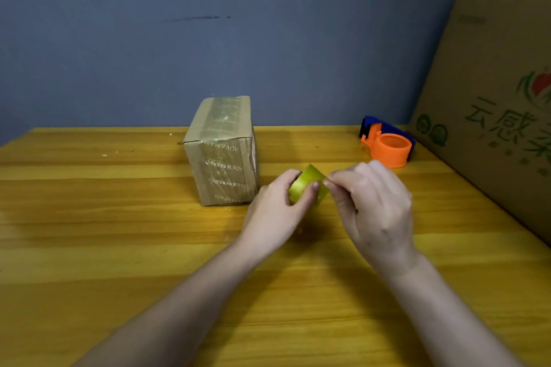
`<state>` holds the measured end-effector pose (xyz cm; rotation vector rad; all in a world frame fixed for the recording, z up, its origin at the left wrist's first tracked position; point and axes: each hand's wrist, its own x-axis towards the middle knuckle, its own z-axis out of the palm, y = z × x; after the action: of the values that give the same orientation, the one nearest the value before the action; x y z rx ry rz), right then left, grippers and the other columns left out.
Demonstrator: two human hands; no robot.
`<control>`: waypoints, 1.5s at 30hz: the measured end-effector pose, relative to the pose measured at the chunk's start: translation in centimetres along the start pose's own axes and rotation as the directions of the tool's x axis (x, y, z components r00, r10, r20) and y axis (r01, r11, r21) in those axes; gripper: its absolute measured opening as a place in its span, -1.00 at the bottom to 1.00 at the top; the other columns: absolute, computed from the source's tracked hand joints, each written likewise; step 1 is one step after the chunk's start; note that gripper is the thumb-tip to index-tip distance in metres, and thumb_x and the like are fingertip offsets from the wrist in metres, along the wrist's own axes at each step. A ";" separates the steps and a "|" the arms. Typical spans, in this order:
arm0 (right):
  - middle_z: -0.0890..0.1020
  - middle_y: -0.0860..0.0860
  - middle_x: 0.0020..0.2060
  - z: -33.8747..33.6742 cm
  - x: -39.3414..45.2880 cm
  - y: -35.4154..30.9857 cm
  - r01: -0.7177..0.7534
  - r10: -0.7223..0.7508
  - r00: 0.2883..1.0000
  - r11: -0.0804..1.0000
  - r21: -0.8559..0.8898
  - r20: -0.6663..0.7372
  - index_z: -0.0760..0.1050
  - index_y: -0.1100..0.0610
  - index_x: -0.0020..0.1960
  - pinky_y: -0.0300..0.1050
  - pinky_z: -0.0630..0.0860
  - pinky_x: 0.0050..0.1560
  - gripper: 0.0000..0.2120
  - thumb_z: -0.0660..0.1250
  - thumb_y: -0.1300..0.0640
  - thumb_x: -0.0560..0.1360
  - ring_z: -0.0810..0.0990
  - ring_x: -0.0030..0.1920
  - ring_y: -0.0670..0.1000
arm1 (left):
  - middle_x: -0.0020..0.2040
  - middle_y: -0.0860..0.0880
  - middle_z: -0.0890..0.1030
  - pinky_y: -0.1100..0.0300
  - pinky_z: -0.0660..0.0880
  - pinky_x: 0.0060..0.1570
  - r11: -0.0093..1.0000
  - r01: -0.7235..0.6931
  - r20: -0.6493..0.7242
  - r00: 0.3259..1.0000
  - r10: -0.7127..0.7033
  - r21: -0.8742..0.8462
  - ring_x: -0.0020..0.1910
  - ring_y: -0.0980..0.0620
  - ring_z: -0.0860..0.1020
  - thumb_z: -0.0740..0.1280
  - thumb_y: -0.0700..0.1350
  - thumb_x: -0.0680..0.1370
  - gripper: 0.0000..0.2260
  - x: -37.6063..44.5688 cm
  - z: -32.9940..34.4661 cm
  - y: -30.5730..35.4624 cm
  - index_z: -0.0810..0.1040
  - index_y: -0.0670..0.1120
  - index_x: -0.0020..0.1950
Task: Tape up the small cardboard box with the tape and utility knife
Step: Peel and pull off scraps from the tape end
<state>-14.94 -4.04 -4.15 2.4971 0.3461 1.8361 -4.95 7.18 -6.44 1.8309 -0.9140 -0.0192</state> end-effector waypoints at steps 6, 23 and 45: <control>0.59 0.12 -0.32 -0.2 0.2 0.3 -0.101 0.101 0.995 0.995 0.012 0.002 0.42 0.17 -0.04 0.04 0.42 -0.40 -0.93 0.24 0.16 0.58 0.46 -0.39 0.14 | -0.38 0.05 0.57 0.02 0.57 -0.25 0.988 0.020 0.009 1.000 -0.022 0.150 -0.35 -0.05 0.63 0.17 0.22 0.52 -0.80 -0.4 -0.2 0.2 0.39 0.14 -0.03; 0.57 -0.10 -0.18 0.8 6.3 1.9 -0.329 0.265 0.885 0.938 0.111 0.383 0.47 0.00 -0.05 0.01 0.52 -0.22 -0.85 0.22 -0.06 0.54 0.52 -0.19 -0.06 | -0.34 0.07 0.45 0.12 0.30 -0.28 0.953 0.143 0.119 0.976 -0.180 0.267 -0.27 0.02 0.42 0.15 0.23 0.53 -0.69 -2.6 -3.9 2.4 0.36 0.04 -0.26; 0.58 -0.06 -0.32 0.5 8.3 3.5 -0.591 0.345 0.720 0.759 0.272 0.602 0.49 0.01 0.01 -0.15 0.51 -0.19 -0.76 0.42 -0.05 0.41 0.55 -0.27 -0.06 | -0.23 -0.08 0.60 -0.02 0.57 -0.09 0.931 -0.051 0.061 0.995 0.079 -0.362 -0.35 -0.01 0.67 0.39 -0.31 0.47 -0.86 3.2 -6.3 4.5 0.49 -0.12 -0.21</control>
<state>-11.55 -5.82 3.99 3.5641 0.0899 1.1437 -2.72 9.50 1.30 1.4655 -0.9538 -0.2033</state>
